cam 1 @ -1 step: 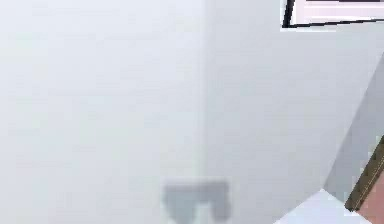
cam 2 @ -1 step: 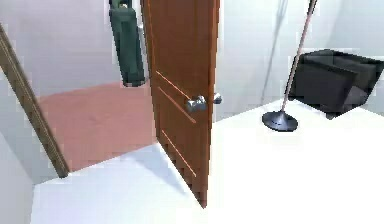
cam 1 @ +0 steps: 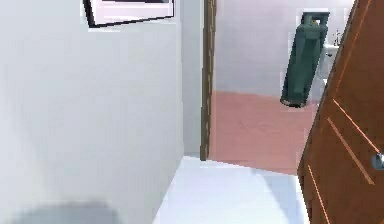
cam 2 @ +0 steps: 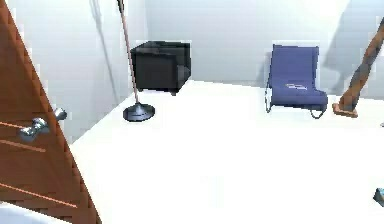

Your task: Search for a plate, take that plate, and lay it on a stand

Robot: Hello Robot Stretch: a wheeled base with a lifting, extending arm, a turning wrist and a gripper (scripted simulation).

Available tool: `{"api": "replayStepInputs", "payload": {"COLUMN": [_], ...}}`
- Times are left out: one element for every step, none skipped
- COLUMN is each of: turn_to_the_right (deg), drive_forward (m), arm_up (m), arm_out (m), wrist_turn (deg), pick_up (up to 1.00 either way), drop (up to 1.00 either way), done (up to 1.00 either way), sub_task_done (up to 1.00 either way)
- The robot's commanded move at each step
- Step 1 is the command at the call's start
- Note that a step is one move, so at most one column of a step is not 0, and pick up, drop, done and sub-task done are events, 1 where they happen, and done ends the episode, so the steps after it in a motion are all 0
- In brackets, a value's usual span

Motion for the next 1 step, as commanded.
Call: {"api": "replayStepInputs", "payload": {"turn_to_the_right": [15.0], "drive_forward": [0.00], "arm_up": [0.00], "arm_out": [0.00], "wrist_turn": [0.0], "pick_up": [0.00], "drop": [0.00], "done": [0.00], "sub_task_done": [0.00]}}
